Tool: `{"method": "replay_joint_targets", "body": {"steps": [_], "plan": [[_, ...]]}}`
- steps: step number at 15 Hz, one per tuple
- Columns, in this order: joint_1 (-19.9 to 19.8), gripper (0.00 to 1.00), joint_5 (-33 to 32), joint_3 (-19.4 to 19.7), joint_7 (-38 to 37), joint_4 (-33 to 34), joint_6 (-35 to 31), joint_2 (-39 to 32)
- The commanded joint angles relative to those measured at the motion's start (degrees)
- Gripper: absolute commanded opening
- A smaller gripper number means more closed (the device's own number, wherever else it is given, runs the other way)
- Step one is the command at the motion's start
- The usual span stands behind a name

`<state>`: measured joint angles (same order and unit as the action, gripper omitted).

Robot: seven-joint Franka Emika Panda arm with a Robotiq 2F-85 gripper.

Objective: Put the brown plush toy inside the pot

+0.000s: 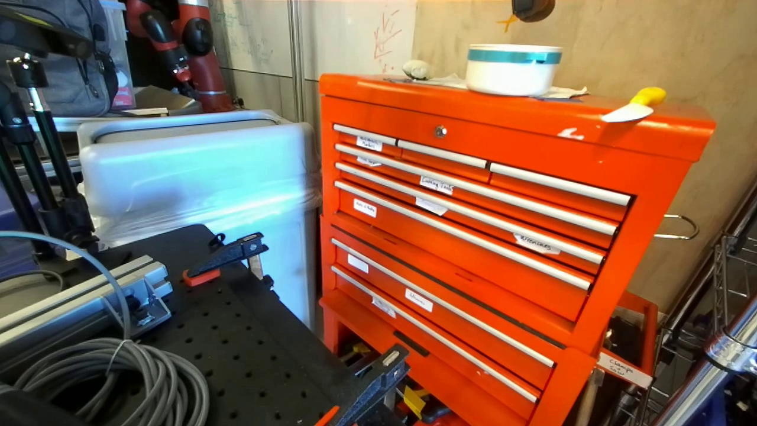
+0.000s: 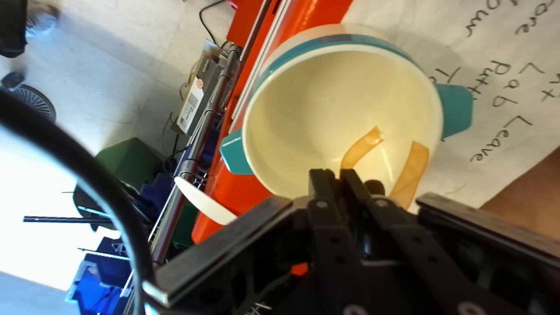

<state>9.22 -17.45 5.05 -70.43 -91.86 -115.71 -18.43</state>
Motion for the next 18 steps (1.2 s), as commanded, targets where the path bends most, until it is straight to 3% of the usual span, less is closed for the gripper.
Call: {"method": "replay_joint_targets", "body": {"steps": [1, 9, 10, 11, 13, 18], "plan": [[-0.92, 0.03, -0.86, -0.51, -0.17, -4.42, -0.16, 2.31], [-1.24, 0.03, -1.57, -0.33, 0.12, -10.97, -14.01, -0.04], [-1.1, 0.17, -1.87, -0.26, 0.41, -11.16, -15.3, -0.66], [-1.03, 0.38, -2.0, -0.15, 0.53, -11.49, -16.43, -1.07], [-0.86, 0.42, -2.51, 0.04, 0.81, -11.88, -17.93, -1.75], [-1.33, 0.76, -0.19, -0.77, 5.39, -11.6, -16.76, -0.62]]}}
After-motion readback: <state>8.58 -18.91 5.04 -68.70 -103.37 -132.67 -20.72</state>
